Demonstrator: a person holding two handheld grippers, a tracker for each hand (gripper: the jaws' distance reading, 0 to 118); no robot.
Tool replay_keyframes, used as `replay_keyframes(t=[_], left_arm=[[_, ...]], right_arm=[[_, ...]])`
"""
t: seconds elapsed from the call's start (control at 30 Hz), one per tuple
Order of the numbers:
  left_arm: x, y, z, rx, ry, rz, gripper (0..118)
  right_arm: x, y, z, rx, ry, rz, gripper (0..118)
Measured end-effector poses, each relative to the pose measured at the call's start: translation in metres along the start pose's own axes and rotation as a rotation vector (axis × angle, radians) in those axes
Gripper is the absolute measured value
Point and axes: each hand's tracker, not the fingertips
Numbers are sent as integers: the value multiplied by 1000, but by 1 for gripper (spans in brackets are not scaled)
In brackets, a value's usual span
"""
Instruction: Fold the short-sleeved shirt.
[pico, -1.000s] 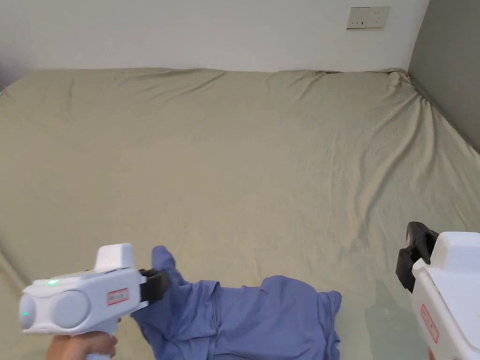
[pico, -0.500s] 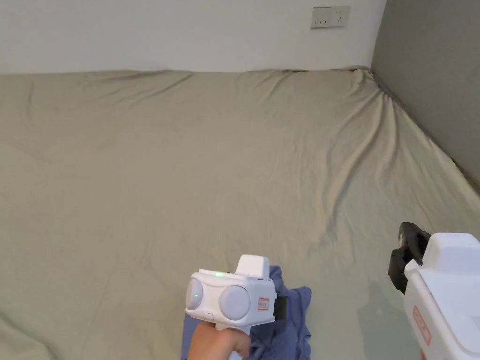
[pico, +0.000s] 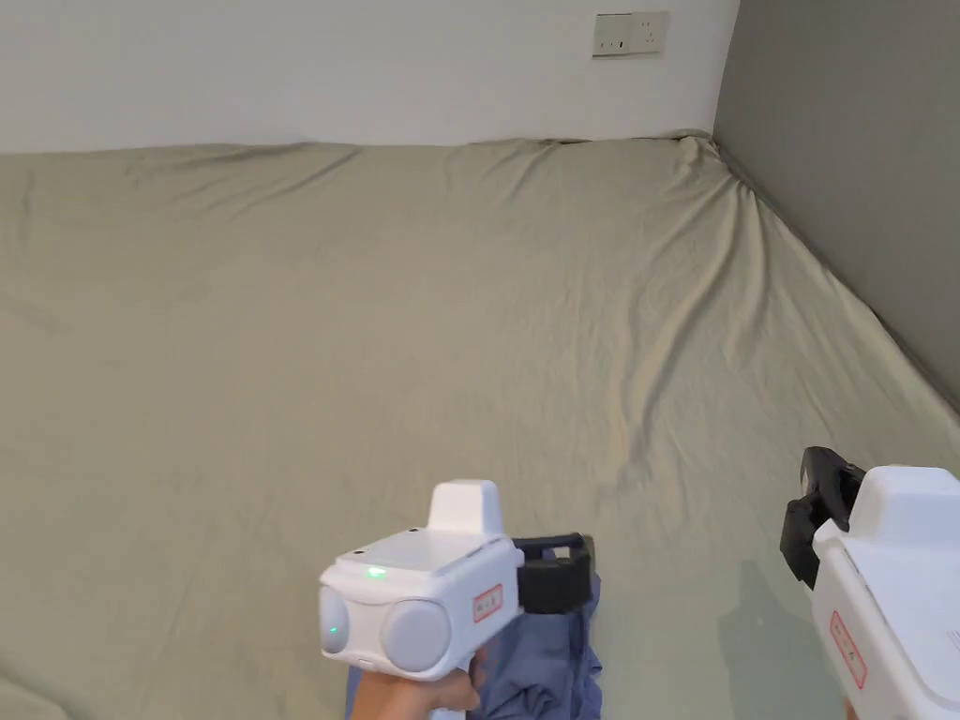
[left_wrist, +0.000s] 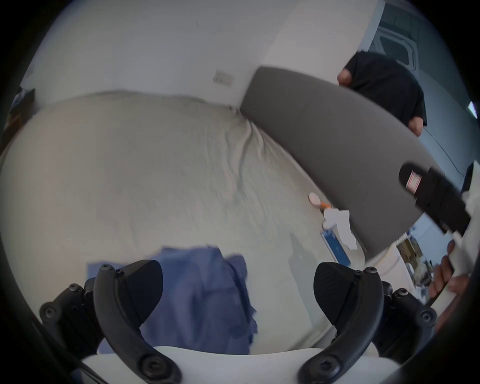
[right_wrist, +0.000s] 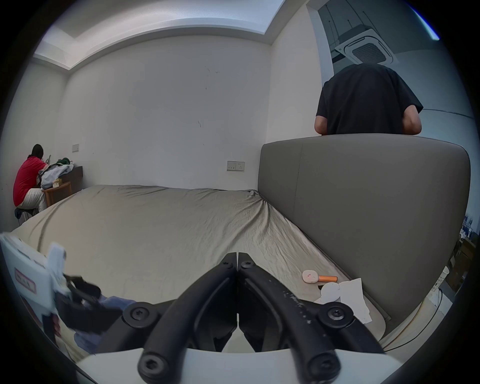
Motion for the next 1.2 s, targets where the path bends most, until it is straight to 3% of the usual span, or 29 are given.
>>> replay_keyframes(t=[0.07,0.13,0.2,0.23,0.37,0.77,0.97,1.1,1.2], left_arm=[[-9,4,14,96,51,1,108],[-19,2,22,158,123,-10,81],[-26,0,21,153,190,-30,18],[-32,-2,21,142,218,-37,0],[-42,-18,9,51,178,-15,0],[21,-86,-65,-219,66,-211,0],[44,-113,-85,-257,60,-318,0],[29,-91,-82,-297,19,-160,0],[32,-75,-58,-181,25,-195,0]], right_arm=[[-1,1,0,3,4,1,1],[-3,1,1,5,10,2,1],[-4,2,0,6,14,4,1],[-5,1,0,6,16,4,1],[-7,0,0,4,24,2,1],[8,-7,-1,-12,-1,-20,1],[12,-9,-2,-21,-13,-19,1],[11,-7,2,-14,-12,-21,1],[7,-3,5,-3,-3,-18,1]])
